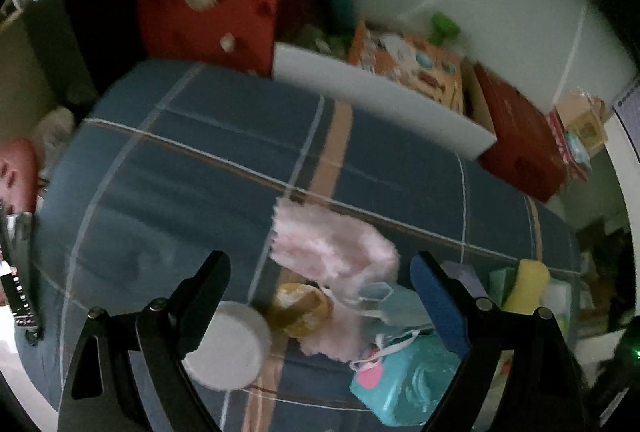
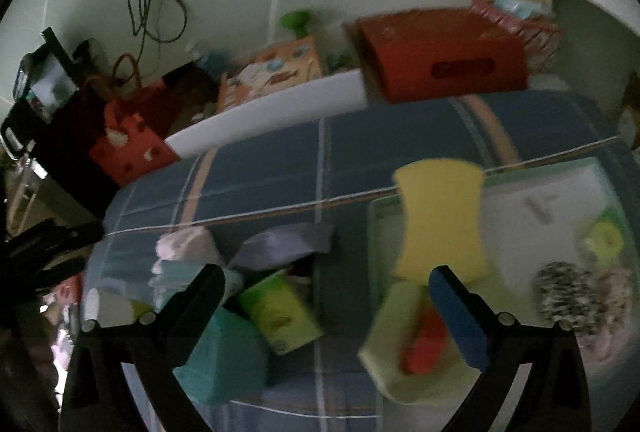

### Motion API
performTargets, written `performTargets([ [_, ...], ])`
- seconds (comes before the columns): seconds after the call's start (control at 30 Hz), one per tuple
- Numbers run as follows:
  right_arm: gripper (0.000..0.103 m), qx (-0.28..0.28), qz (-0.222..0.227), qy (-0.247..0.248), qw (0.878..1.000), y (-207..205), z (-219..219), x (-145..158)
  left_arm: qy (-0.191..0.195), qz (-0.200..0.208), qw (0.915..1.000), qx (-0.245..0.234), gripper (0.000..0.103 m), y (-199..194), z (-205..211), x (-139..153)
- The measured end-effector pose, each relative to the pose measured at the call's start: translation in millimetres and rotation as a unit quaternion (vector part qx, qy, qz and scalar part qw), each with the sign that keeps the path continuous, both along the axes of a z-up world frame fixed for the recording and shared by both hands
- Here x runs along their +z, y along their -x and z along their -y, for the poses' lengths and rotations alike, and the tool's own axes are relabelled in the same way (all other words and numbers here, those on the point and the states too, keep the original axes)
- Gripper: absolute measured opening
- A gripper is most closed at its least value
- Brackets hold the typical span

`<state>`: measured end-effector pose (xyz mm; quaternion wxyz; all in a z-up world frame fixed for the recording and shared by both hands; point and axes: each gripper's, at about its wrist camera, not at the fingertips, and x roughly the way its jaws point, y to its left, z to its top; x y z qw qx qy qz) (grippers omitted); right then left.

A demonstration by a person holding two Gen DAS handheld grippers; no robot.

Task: Organize soft objects
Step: 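Move both open tools back from the tray to the pile, then grasp the pink fluffy cloth with the left tool while the right tool grasps the lavender cloth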

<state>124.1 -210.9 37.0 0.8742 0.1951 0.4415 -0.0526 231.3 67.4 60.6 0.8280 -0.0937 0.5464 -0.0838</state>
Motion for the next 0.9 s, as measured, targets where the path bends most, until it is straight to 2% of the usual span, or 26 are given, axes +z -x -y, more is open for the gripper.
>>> performTargets([
  [0.17, 0.103, 0.022, -0.032, -0.092, 0.995, -34, 4, -12, 0.000, -0.068, 0.9976, -0.013, 0.092, -26, 15, -28],
  [0.23, 0.100, 0.026, -0.044, -0.113, 0.992, -43, 3, -18, 0.002, -0.094, 0.9954, -0.017, 0.092, -33, 20, -39],
  [0.53, 0.091, 0.013, -0.124, -0.154, 0.980, -78, 3, -59, -0.011, -0.157, 0.9872, -0.026, 0.092, -55, 42, -72],
  [0.67, 0.091, 0.011, -0.135, -0.166, 0.977, -87, 3, -72, -0.017, -0.173, 0.9844, -0.027, 0.092, -61, 51, -83],
  [0.9, 0.083, 0.004, -0.145, -0.170, 0.975, -96, 2, -83, -0.039, -0.195, 0.9793, -0.038, 0.092, -69, 68, -100],
])
